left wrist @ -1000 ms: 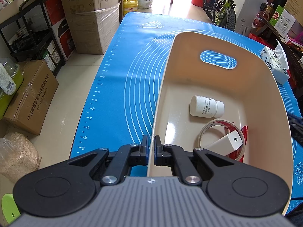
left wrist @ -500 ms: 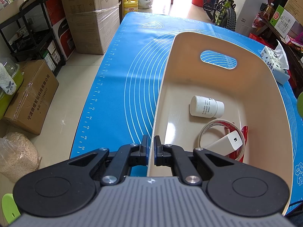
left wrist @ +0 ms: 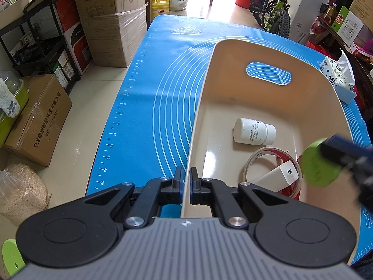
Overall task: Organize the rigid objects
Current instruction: 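Carry the green tape roll into the basket and open the right tool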
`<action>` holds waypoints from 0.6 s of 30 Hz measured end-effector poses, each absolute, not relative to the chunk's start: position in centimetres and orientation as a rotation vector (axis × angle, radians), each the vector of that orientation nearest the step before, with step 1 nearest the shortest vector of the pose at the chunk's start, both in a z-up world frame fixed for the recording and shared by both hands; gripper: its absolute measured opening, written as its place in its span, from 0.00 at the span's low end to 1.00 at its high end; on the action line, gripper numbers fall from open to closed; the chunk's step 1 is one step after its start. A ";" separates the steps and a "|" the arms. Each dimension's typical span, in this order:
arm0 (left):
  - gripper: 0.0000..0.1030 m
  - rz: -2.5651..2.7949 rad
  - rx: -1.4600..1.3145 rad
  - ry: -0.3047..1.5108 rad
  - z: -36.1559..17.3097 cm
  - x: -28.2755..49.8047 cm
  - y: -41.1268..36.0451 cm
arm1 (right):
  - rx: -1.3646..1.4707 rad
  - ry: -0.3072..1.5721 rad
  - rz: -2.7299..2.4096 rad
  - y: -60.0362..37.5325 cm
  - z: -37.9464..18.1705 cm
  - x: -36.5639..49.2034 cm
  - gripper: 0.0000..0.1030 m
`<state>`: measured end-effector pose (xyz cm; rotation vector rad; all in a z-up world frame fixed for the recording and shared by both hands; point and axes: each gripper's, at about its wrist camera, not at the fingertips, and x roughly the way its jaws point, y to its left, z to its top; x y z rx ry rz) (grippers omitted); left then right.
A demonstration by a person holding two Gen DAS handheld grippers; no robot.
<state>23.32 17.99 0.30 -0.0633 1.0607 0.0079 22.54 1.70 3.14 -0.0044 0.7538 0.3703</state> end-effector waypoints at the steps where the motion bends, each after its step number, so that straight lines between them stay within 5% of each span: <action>1: 0.06 0.008 -0.063 1.061 0.3 23.3 18.0 | -0.009 0.774 0.376 2.2 2.6 22.6 0.27; 15: 0.06 0.010 -0.061 1.060 0.3 23.4 17.9 | -0.058 0.863 0.332 2.1 0.2 23.4 0.26; 18: 0.06 0.010 -0.060 1.061 0.3 23.4 17.9 | -0.080 0.854 0.347 2.4 0.2 23.2 0.39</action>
